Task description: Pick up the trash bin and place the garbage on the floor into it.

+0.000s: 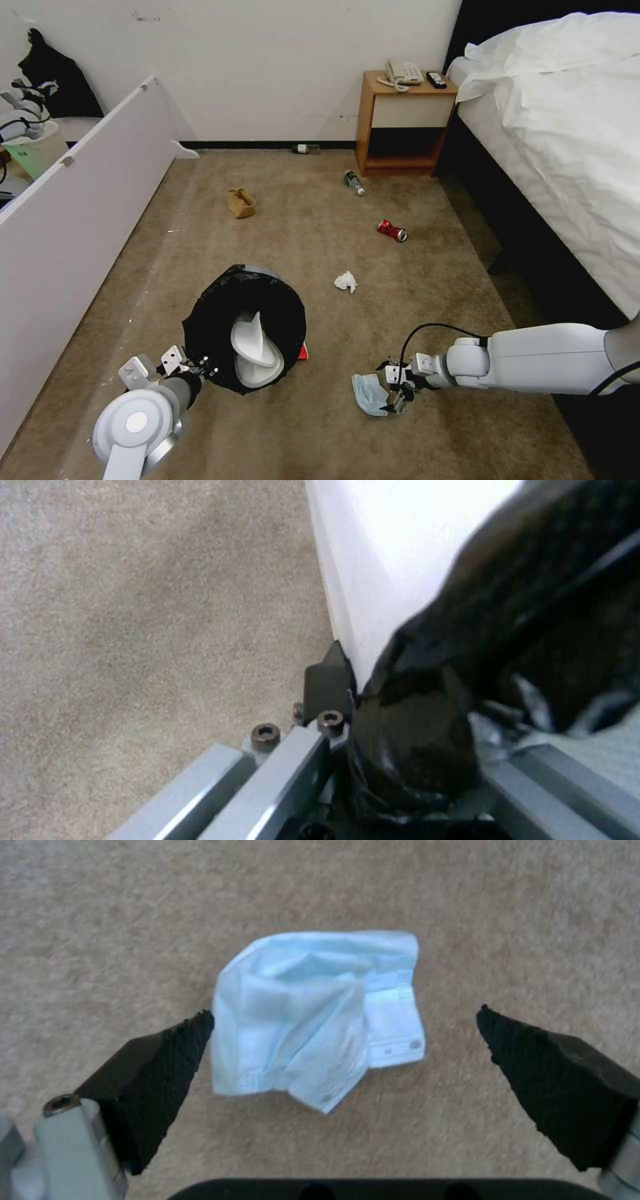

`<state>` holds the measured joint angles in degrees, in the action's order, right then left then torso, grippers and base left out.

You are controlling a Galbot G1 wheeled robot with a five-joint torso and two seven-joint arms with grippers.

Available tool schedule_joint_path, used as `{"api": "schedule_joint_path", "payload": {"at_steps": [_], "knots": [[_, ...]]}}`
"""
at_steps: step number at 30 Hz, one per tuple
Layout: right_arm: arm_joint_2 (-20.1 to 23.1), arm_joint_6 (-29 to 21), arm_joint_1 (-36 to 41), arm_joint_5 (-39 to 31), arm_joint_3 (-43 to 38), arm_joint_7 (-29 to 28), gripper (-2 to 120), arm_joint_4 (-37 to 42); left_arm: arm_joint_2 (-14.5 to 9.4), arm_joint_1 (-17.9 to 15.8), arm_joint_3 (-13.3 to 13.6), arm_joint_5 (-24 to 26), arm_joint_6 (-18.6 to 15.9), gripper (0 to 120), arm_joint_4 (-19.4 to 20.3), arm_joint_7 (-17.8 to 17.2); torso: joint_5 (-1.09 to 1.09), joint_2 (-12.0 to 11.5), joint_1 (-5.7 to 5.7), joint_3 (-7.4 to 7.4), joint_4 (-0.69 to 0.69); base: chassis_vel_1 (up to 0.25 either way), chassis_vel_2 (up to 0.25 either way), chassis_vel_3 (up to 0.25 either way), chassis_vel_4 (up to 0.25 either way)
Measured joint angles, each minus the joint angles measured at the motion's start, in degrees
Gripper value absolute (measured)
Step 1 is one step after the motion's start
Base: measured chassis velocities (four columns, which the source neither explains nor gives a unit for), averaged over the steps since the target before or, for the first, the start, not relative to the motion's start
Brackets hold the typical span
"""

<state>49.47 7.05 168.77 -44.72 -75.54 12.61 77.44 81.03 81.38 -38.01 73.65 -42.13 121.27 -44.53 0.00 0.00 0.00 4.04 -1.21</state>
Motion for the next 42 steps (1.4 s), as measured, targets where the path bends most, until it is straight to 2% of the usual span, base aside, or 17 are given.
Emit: {"api": "schedule_joint_path", "payload": {"at_steps": [11,42], "knots": [[2.2,0.5,0.1,-0.4,0.0,0.2,100,-2.3,0.0,-0.2,-0.1,-0.2,0.0,0,-0.5,0.3,-0.01,0.0,0.0,0.0,0.0,0.0,0.0,0.0,0.0],[3.4,1.2,0.1,-1.1,0.0,0.7,100,-6.8,-0.3,-0.8,0.0,0.1,0.0,0,-1.8,0.8,0.0,0.0,0.0,0.0,0.0,0.0,0.0,0.0,0.0]]}}
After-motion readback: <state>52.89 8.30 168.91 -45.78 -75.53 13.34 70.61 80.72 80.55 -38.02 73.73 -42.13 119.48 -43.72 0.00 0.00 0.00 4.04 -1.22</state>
